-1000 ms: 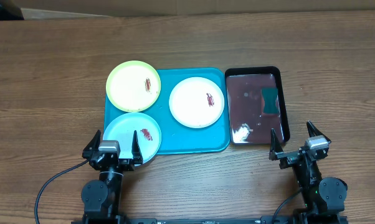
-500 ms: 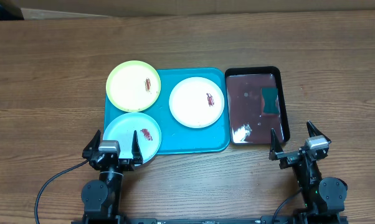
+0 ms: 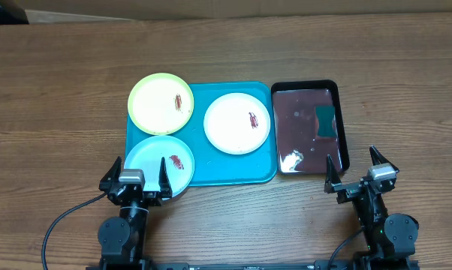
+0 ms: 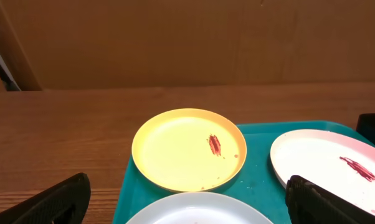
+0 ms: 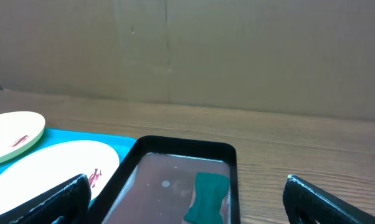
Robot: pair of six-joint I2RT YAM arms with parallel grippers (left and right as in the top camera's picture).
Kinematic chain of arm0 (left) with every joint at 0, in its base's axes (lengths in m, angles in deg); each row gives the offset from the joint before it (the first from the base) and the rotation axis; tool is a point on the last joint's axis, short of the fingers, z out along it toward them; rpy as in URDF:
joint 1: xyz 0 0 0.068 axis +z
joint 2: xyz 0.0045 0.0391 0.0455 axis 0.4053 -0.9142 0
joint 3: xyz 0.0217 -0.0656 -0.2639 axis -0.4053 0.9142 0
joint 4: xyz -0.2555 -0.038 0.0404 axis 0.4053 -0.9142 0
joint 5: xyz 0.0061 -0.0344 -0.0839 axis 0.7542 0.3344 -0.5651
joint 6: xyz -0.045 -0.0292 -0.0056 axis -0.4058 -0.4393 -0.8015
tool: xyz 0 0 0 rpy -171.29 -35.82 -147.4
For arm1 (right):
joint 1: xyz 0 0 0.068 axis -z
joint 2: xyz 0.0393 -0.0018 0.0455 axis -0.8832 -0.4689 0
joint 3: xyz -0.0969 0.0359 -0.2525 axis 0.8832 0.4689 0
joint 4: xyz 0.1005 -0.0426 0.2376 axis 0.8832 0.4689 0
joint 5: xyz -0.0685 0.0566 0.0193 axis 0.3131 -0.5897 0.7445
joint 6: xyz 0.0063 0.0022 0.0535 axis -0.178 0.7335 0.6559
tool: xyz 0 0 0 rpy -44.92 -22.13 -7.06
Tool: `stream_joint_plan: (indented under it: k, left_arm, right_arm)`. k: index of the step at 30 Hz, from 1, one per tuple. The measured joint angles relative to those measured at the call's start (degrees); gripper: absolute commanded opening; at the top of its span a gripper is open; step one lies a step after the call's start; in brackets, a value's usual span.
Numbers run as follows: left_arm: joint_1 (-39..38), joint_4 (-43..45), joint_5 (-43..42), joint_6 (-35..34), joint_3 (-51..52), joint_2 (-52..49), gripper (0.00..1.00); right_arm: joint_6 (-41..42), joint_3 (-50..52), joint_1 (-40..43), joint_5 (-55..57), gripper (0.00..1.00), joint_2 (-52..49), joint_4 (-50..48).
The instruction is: Clean dirty plates on tray and stack at the side
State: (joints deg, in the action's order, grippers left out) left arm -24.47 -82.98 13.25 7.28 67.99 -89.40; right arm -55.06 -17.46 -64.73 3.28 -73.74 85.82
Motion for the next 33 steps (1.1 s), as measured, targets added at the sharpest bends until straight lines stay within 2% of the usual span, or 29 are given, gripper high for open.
stream_joint_plan:
  k: [4,8,14,18,21,24,25,28,31,33]
  left_arm:
    - [0.0,1.0,-2.5,-1.2,0.0,0.0,1.0]
    - [0.0,1.1,-9.1,-5.4,0.0,0.0,1.0]
    - [0.0,3.1,-14.4,-10.2,-0.1,0.0,1.0]
    - [0.0,-0.5,-17.1,-15.6,-2.0,0.0,1.0]
    - [0.0,-3.4,-18.0,-18.5,-7.9,-0.9,1.0]
    - [0.0,-11.1,-18.1,-18.7,-20.1,-5.9,1.0]
    - [-0.1,-13.3,-18.0,-18.1,-28.7,-10.5,1.0]
    - [-0.1,-24.1,-19.0,-16.7,-43.7,-19.7,1.0]
    - [-0.1,-38.6,-21.3,-13.9,-60.5,-33.2,1.0]
    - [-0.1,-53.8,-23.0,-11.6,-73.9,-44.6,1.0]
  right_arm:
    - [0.0,0.0,0.0,0.0,1.0,0.0,0.0]
    - [0.0,0.0,0.0,0.0,1.0,0.0,0.0]
    - [0.0,0.0,0.0,0.0,1.0,0.0,0.0]
    - [0.0,0.0,0.0,0.0,1.0,0.0,0.0]
    - [0.0,0.0,0.0,0.0,1.0,0.0,0.0]
    - [0.0,0.0,0.0,0.0,1.0,0.1,0.0]
    - [0.0,0.0,0.0,0.0,1.0,0.1,0.0]
    - [0.0,0.0,0.0,0.0,1.0,0.2,0.0]
    - [0.0,0.0,0.0,0.0,1.0,0.2,0.0]
    - [0.0,0.0,0.0,0.0,1.0,0.1,0.0]
